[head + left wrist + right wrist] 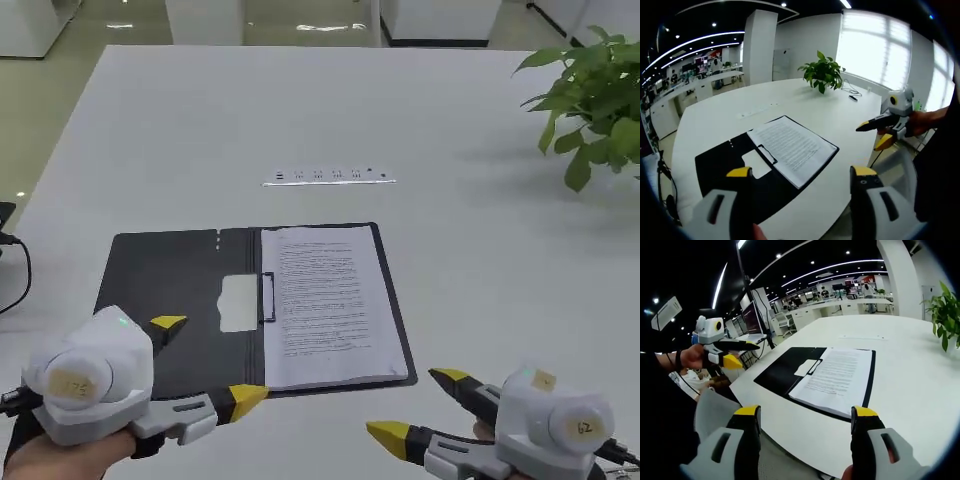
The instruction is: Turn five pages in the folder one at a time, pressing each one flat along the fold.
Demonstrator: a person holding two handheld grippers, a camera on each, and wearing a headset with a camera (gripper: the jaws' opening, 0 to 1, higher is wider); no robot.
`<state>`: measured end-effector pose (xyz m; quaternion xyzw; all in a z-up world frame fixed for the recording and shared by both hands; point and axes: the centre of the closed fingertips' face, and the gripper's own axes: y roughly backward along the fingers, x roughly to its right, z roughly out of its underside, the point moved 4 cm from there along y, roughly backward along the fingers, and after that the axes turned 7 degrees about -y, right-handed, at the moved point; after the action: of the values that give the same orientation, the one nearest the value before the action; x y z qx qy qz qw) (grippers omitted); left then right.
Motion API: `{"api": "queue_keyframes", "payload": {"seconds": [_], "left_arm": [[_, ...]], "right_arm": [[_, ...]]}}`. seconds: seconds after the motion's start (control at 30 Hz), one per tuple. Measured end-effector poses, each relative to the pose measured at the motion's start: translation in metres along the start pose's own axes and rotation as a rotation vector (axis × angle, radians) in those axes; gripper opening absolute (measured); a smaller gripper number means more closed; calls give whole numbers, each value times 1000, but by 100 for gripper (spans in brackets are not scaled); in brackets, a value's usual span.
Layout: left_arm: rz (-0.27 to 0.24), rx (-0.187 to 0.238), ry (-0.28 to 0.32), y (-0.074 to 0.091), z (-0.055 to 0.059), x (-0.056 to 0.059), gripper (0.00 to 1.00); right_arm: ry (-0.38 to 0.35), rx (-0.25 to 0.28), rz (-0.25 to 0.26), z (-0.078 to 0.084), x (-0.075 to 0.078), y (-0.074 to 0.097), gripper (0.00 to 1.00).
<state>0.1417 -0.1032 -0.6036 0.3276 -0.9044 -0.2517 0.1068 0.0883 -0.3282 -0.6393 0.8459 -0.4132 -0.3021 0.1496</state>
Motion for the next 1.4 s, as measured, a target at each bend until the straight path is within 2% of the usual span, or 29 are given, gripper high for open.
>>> {"api": "queue_keyframes", "payload": {"seconds": [0.2, 0.37, 0.53, 0.63, 0.97, 1.1, 1.4], "left_arm": [[37, -9, -24, -18, -2, 13, 78], [51, -12, -25, -31, -1, 17, 78], [62, 14, 16, -43, -5, 20, 77], [79, 13, 18, -52, -7, 23, 76], [162, -5, -9, -104, -20, 32, 74], [185, 10, 1, -122, -29, 37, 74], [205, -17, -21, -161, -31, 46, 73]], "right_arm": [[-5, -3, 0, 4, 6, 1, 72], [2, -15, -8, 10, 7, -1, 72], [6, -24, -14, 12, 8, -1, 72], [-2, -17, -11, 11, 10, 0, 72], [-29, 3, 10, 12, 18, 6, 71], [-37, 11, 18, 12, 21, 9, 71], [-57, 12, 33, 16, 28, 14, 71]]}}
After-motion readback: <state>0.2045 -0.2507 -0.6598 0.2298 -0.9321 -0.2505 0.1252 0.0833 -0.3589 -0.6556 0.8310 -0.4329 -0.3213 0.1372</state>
